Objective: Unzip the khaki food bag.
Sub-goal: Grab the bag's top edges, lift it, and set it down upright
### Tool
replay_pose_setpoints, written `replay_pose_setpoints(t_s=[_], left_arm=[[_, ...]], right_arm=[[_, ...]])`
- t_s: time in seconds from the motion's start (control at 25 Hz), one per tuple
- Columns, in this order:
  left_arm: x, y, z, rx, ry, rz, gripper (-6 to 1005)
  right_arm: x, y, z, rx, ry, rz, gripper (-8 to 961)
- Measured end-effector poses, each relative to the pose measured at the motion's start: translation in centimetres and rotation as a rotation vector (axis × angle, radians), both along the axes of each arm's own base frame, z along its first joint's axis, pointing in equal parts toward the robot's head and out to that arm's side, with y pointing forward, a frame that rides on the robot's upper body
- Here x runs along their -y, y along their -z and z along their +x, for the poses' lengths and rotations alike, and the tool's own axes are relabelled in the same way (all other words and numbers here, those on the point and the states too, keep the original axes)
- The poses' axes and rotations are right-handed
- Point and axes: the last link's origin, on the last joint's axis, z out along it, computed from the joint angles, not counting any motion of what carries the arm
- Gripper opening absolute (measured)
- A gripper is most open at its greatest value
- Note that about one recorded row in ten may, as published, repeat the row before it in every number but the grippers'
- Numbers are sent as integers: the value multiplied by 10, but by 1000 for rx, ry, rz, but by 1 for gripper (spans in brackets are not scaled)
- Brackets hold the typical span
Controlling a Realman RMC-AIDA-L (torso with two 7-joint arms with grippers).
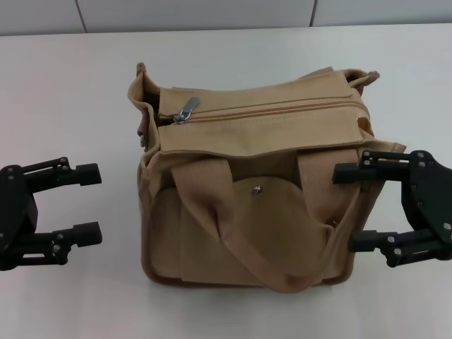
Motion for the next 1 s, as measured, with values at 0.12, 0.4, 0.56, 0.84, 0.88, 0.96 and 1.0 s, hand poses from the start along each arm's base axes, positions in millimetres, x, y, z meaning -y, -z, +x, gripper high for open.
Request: replay_pose_setpoints(t_s=[0.12,0.4,0.56,0.84,0.88,0.96,1.0], left_arm=[[-1,1,1,1,5,-3,828],[-4,1,3,5,0,-15,825],[-2,9,5,16,-19,-35,823],[1,37,6,11,-50,-26,820],[-1,46,4,-4,-70,-7,820],[-2,52,3,-11,-83,8,819],[-2,58,2,-22,-97,27,819]], right_arm=[[0,1,-1,-3,0,-2,817],[2,3,-1,-6,3,-5,817],[2,3,-1,-6,3,-4,816],[1,3,-2,-10,1,-1,816],[0,3,-2,-10,-1,-1,816],[-1,3,-4,-10,-6,0,816],[-1,3,-4,-11,-7,0,816]])
